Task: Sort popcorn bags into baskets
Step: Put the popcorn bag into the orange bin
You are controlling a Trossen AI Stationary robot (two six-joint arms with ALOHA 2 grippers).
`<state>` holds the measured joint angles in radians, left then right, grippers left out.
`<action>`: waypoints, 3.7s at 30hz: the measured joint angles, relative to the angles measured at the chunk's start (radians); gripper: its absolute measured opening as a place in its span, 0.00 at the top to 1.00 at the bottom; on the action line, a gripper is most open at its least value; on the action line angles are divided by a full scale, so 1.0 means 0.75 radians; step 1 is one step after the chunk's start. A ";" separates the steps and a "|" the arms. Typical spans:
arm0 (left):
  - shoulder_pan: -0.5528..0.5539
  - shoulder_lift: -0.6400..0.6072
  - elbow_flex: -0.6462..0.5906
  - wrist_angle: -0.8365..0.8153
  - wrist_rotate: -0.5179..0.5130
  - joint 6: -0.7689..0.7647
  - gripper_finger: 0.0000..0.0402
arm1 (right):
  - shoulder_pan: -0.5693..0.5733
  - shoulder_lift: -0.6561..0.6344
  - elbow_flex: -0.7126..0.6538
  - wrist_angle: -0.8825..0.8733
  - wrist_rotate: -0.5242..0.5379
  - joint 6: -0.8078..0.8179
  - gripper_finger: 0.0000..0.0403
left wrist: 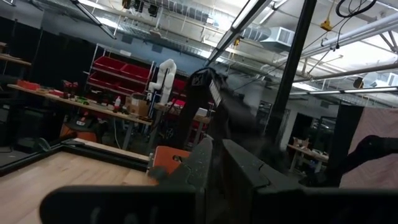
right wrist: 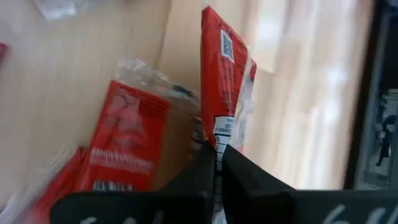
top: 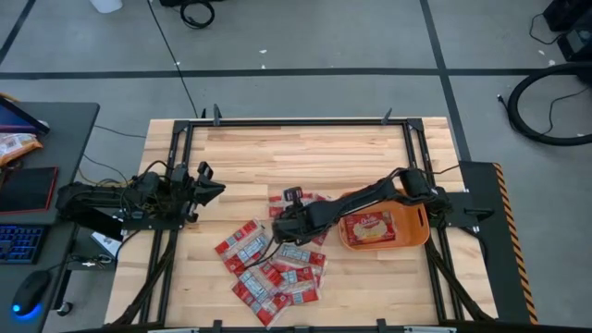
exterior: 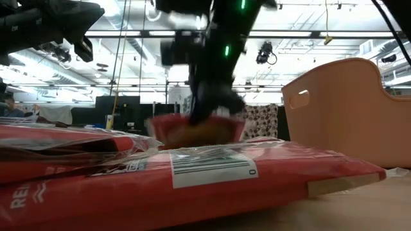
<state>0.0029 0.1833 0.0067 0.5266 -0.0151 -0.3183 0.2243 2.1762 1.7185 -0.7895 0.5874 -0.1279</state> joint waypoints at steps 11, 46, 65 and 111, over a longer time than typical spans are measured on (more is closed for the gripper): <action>-0.001 0.000 0.000 0.001 0.000 0.000 0.91 | 0.049 -0.382 0.062 -0.176 -0.355 0.286 0.98; -0.001 0.000 0.000 0.000 -0.001 -0.001 0.91 | 0.176 -1.449 -1.045 -0.216 -0.956 1.086 0.98; 0.000 0.000 0.000 -0.001 -0.001 0.000 0.91 | -0.128 -1.409 -1.318 0.009 -1.170 0.888 0.89; 0.000 0.000 0.000 -0.009 -0.036 0.013 0.91 | -0.027 -0.471 -0.253 -0.122 -0.486 0.328 0.68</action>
<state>0.0028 0.1833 0.0067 0.5201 -0.0418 -0.3088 0.2043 1.8228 1.5286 -0.8809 0.2226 0.1181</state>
